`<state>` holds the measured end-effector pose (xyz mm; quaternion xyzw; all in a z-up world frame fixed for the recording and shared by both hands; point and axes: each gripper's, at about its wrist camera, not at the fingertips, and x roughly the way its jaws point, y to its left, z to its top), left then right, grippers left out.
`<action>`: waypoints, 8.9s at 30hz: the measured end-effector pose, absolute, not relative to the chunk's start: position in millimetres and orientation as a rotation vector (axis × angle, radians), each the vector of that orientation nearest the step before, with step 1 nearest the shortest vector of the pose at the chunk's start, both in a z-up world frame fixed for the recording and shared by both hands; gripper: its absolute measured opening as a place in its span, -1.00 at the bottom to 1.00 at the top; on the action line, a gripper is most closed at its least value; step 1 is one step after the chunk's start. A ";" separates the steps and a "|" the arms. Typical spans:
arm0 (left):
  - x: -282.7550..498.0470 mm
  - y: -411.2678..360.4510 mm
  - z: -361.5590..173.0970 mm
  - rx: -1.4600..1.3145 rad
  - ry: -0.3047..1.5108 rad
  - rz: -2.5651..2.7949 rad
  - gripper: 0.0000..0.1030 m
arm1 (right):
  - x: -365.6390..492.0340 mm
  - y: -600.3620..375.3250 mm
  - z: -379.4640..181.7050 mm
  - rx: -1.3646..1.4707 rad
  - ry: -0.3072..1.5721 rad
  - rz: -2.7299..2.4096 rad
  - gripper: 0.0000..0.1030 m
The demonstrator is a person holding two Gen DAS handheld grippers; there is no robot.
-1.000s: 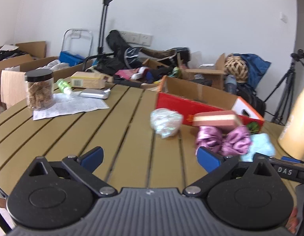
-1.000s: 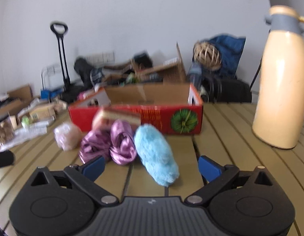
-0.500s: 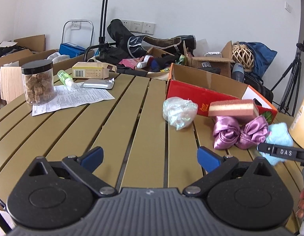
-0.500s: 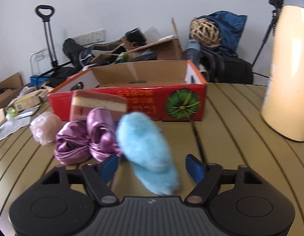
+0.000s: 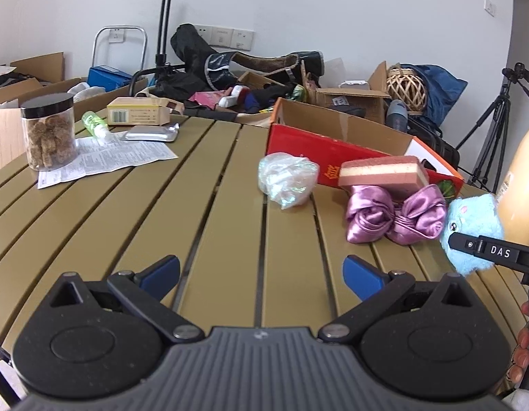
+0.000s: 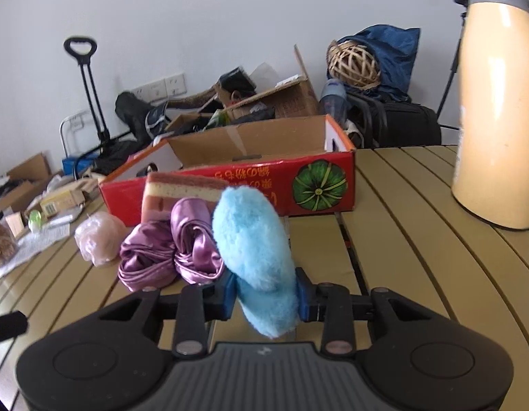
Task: Collect trash
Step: 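Grasp the light blue fluffy plush with the right gripper, then move the left gripper to the clear plastic bag and close on it, then lift the plastic bag with the left gripper while the right carries the blue plush toward the bin, then lower the right gripper into the black bin and open it to drop the plush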
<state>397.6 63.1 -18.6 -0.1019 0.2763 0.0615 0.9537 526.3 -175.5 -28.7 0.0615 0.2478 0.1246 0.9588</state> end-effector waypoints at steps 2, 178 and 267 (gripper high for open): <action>396.5 61.4 -16.9 -0.210 0.555 0.114 1.00 | 517.6 -180.2 -25.4 0.134 0.477 0.239 -0.37; 188.4 -9.3 -55.6 -0.005 0.740 -0.074 -0.09 | 212.6 -193.4 -100.8 0.060 0.632 0.396 -0.36; 262.1 30.8 -200.9 -0.030 1.122 0.064 -0.10 | 365.6 -105.2 -253.6 -0.089 1.112 0.331 0.68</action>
